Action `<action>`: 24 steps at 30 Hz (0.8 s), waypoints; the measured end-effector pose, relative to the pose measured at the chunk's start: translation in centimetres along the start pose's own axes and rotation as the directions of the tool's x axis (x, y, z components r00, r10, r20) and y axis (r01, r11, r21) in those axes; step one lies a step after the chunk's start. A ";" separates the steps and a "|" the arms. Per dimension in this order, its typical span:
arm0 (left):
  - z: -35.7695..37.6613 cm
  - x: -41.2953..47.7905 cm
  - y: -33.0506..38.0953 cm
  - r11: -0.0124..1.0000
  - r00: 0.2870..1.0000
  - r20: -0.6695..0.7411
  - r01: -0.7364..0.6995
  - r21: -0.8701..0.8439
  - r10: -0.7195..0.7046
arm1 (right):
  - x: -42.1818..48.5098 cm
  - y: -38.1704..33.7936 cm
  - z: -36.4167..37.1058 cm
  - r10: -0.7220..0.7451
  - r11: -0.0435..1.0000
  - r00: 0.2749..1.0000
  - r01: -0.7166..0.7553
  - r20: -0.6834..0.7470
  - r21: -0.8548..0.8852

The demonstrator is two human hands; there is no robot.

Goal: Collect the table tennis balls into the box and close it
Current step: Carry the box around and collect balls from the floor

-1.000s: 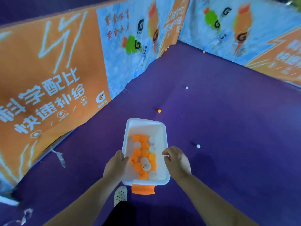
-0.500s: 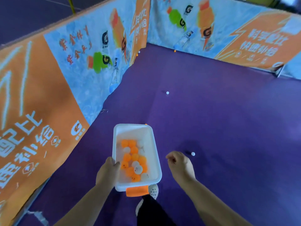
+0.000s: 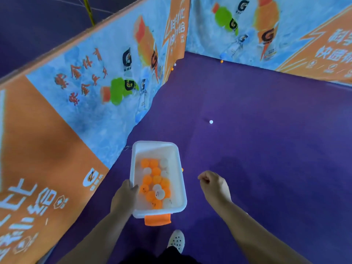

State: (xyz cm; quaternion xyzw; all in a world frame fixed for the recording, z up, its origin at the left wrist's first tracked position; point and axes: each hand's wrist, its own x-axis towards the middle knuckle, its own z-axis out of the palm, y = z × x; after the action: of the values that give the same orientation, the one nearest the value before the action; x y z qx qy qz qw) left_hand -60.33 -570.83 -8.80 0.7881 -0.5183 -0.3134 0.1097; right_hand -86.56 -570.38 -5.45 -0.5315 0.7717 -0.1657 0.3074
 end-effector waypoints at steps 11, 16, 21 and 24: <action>0.5 18.5 4.7 0.987 0.975 0.158 0.160 -0.003 -0.157 | 17.7 -2.3 2.0 0.134 0.990 0.990 -0.131 0.050 -0.057; 2.8 29.8 7.1 0.981 0.953 0.236 0.196 -0.002 -0.190 | 25.5 -2.2 4.8 0.281 0.959 0.958 -0.278 0.053 -0.059; 6.9 38.9 8.5 0.972 0.936 0.263 0.231 0.045 -0.234 | 33.4 -0.4 9.0 0.384 0.923 0.913 -0.377 0.138 -0.074; 10.6 43.0 9.0 0.966 0.933 0.251 0.256 0.048 -0.259 | 38.0 2.3 12.7 0.402 0.916 0.893 -0.394 0.204 -0.079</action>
State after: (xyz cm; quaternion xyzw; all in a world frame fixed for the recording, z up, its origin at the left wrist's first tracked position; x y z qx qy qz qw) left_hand -62.10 -611.24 -28.91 0.8030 -0.4227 -0.4201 -0.0058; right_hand -89.34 -603.60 -27.70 -0.3826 0.8287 -0.0270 0.4075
